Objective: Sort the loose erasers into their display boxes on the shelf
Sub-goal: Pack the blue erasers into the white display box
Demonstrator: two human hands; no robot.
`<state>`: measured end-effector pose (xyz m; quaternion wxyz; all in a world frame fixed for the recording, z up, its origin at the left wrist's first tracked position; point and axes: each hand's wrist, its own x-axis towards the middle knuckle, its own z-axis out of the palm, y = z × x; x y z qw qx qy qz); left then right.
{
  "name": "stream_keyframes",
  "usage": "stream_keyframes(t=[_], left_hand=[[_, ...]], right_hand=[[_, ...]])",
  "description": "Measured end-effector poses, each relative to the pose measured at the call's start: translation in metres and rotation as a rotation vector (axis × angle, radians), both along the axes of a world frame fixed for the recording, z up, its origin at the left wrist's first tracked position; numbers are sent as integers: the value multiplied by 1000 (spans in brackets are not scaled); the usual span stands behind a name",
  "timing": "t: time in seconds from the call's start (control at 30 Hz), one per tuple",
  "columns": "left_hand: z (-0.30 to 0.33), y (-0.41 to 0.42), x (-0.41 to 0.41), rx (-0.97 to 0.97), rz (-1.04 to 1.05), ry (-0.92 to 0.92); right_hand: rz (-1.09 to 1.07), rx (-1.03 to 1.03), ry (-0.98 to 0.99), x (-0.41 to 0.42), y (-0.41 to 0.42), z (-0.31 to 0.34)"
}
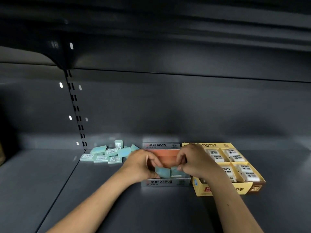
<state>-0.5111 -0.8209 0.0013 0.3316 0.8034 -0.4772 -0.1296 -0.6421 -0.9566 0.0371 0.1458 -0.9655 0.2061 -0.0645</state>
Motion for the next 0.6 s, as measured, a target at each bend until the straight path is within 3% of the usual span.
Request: stream_keyframes(t=[0.6], left_hand=[[0, 0, -6, 40, -12, -93]], right_hand=[[61, -174, 21, 1, 6, -3]])
